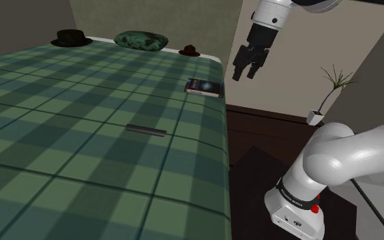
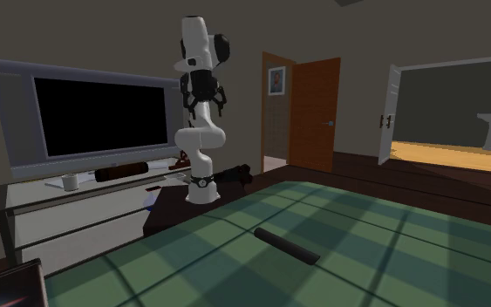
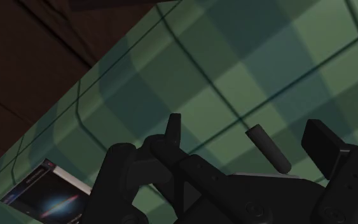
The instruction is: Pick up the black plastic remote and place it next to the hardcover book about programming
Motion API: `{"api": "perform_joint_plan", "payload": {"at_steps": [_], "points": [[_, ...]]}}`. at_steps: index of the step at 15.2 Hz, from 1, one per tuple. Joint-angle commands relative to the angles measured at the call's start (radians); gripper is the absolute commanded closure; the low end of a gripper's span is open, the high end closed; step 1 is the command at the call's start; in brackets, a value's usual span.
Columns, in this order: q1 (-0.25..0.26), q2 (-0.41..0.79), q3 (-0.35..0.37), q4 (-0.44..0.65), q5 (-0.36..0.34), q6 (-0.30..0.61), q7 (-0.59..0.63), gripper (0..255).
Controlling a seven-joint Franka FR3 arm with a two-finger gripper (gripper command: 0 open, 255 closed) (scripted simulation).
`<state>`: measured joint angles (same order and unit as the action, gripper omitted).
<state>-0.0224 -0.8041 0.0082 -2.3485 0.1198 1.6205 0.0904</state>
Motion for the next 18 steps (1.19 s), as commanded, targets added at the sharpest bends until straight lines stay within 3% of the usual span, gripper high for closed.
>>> {"api": "perform_joint_plan", "payload": {"at_steps": [1, 9, 18], "points": [[0.000, 0.000, 0.000, 0.000, 0.000, 0.000, 0.000, 0], [0.052, 0.262, 0.017, 0.015, 0.004, 0.220, -0.110, 0], [0.100, 0.592, 0.048, 0.129, 0.002, 0.409, -0.217, 0]]}}
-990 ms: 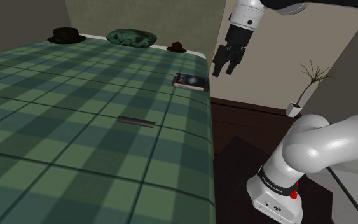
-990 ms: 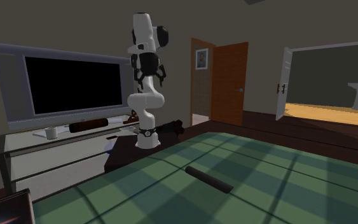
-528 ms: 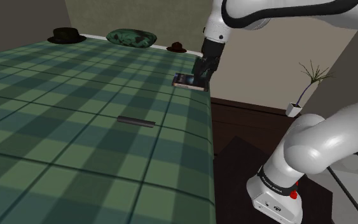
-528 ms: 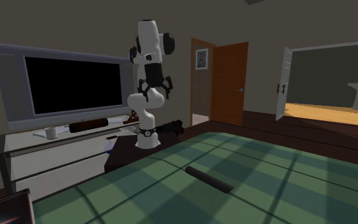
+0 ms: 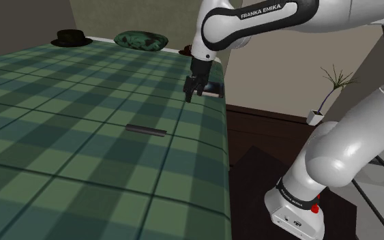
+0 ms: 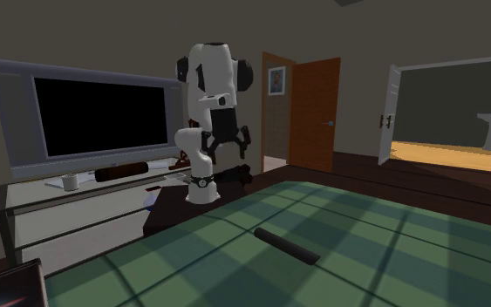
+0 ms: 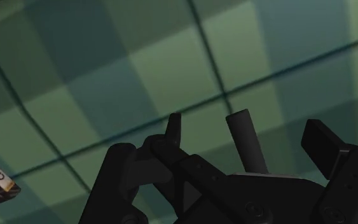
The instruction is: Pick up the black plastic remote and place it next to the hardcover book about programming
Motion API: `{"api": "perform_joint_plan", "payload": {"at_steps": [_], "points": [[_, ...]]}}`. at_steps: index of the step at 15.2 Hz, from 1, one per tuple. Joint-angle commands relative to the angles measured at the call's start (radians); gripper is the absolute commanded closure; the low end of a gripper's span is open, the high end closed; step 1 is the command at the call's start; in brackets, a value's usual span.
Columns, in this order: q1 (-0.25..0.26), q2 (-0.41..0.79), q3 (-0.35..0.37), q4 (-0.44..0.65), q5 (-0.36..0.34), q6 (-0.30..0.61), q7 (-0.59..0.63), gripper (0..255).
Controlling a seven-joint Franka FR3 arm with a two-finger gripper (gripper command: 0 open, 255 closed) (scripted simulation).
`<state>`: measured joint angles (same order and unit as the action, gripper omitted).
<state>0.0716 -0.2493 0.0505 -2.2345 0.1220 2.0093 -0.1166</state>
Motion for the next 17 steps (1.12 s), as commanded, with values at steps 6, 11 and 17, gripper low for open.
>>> {"api": "perform_joint_plan", "payload": {"at_steps": [6, 11, 17], "points": [[0.034, 0.262, 0.032, 0.140, -0.018, 0.102, -0.066, 0], [0.058, 0.450, 0.054, 0.272, -0.046, 0.142, -0.102, 0], [0.096, 0.677, 0.075, 0.466, -0.092, 0.156, -0.138, 0]]}}
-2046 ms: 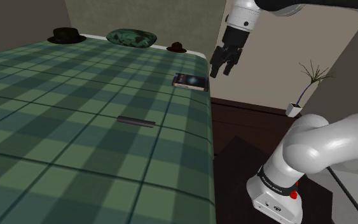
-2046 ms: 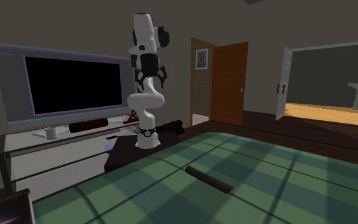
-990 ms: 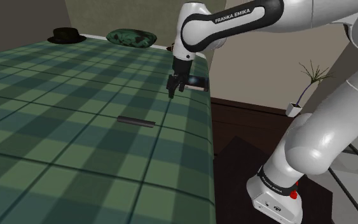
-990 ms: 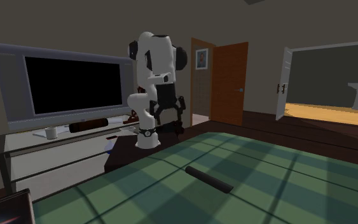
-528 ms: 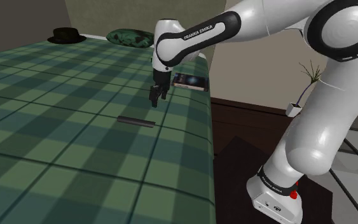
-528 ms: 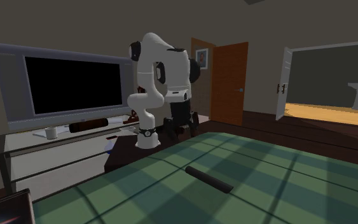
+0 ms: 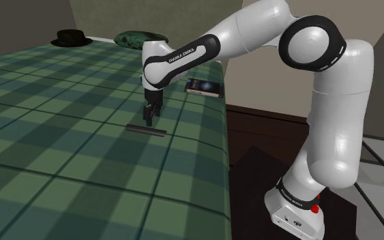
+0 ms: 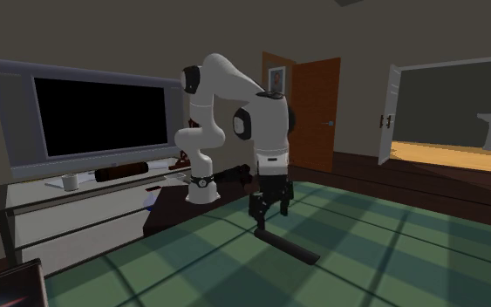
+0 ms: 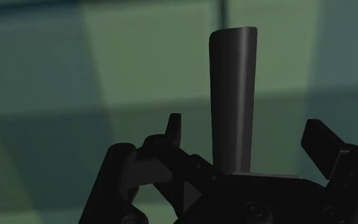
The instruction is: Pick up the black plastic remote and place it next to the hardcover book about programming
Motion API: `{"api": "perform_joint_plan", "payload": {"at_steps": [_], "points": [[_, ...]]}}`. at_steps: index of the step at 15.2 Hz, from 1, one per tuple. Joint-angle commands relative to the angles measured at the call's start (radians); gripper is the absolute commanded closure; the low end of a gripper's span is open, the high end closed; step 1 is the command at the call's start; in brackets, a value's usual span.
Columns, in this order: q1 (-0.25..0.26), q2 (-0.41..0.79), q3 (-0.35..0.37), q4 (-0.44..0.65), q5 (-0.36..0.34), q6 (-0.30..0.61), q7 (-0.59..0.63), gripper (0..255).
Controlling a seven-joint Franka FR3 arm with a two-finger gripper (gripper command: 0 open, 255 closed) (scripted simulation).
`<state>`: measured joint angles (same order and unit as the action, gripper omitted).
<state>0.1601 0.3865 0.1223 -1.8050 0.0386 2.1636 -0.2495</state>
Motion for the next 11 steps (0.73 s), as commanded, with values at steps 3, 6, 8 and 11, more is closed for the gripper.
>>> {"api": "perform_joint_plan", "payload": {"at_steps": [3, 6, 8, 11], "points": [[0.012, 0.067, 0.004, 0.040, -0.012, 0.023, -0.006, 0], [0.015, 0.088, 0.003, 0.028, -0.014, 0.055, -0.005, 0], [0.017, 0.106, 0.003, 0.020, -0.016, 0.082, -0.004, 0], [0.017, 0.106, 0.003, 0.020, -0.016, 0.082, -0.004, 0]]}}
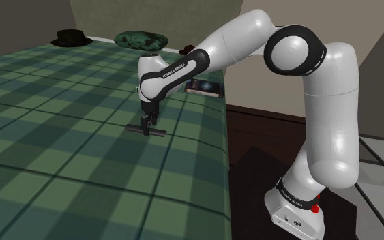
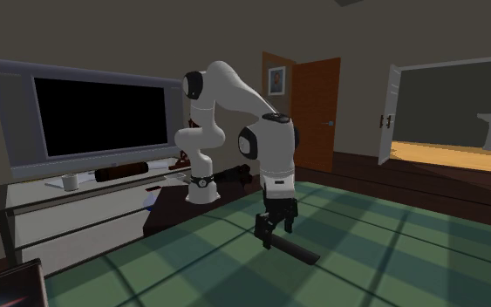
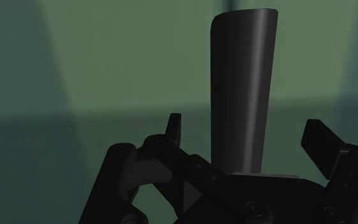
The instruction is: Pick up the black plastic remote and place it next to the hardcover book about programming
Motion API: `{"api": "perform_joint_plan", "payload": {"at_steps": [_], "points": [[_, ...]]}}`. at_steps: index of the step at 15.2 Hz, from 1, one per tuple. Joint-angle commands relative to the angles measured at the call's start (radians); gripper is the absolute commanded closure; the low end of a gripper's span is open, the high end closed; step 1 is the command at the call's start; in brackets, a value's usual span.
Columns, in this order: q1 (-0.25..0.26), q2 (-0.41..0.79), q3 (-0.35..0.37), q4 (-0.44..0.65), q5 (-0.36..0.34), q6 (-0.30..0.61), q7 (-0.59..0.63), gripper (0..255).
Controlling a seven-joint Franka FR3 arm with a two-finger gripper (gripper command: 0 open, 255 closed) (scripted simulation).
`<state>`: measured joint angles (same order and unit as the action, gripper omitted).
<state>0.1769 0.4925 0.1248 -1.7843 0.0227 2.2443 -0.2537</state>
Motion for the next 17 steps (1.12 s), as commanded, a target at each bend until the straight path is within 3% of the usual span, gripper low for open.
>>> {"api": "perform_joint_plan", "payload": {"at_steps": [1, 5, 6, 17], "points": [[0.000, 0.000, 0.000, -0.001, 0.000, 0.002, 0.000, 0], [0.000, 0.000, 0.000, -0.001, 0.000, 0.002, 0.000, 0], [0.000, 0.000, 0.000, -0.001, 0.000, 0.002, 0.000, 255], [-0.001, -0.015, 0.001, 0.004, 0.001, -0.019, 0.000, 255]]}}
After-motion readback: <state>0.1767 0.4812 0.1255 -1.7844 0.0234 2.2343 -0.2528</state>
